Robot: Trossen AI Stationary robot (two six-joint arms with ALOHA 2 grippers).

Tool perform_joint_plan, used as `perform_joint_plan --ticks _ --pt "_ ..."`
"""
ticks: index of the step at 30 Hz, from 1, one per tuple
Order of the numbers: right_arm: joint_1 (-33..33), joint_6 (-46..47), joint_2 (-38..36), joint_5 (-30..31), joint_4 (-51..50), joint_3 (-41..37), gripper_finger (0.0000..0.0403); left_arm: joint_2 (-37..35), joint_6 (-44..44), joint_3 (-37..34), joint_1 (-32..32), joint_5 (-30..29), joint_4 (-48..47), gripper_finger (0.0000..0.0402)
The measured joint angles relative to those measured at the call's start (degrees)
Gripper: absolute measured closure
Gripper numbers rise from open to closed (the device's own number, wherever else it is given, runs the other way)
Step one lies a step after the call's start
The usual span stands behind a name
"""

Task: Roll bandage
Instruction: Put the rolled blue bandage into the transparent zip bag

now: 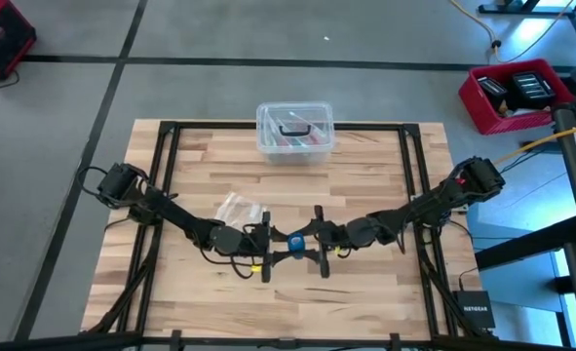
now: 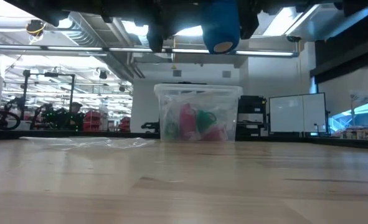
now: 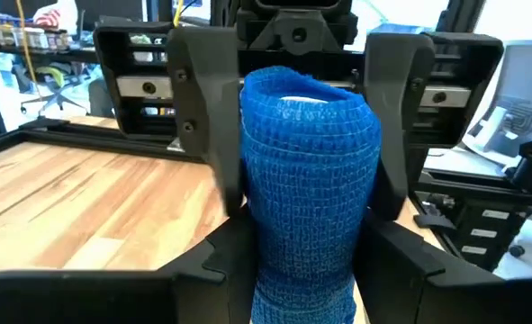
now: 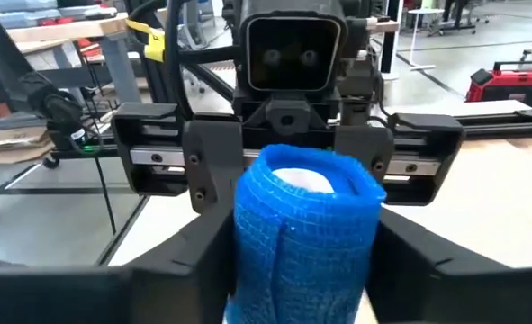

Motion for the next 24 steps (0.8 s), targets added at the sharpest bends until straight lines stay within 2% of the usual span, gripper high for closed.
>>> perform_joint_plan --ticks 4,7,11,14,19,24 --pt "0.1 -0.9 0.0 0.0 0.2 0.0 0.0251 -0.1 -0.1 0.0 -0.2 -0.2 -0.7 0.0259" --pt "0.1 -2.2 0.0 0.0 -0.2 0.0 0.0272 -0.2 0.3 0.0 -0.2 -0.1 -1.6 0.0259" --pt "0.1 -2.7 -0.1 0.5 -1.3 0.0 0.0272 -0.5 1.9 0.0 -0.2 0.3 -2.7 0.0258" --pt "0.1 -3.9 -0.3 3.0 -1.4 0.0 0.0267 -2.7 2.8 0.2 0.2 0.3 -7.4 0.0258" --pt "-0.3 -10.8 -1.4 8.7 -2.4 0.0 0.0266 -9.3 1.8 0.3 1.7 0.1 -21.3 0.0258" --pt "-0.4 -14.5 -3.6 19.0 -10.5 0.0 0.0265 -16.1 -2.3 -0.1 3.5 -1.0 -45.7 0.0258"
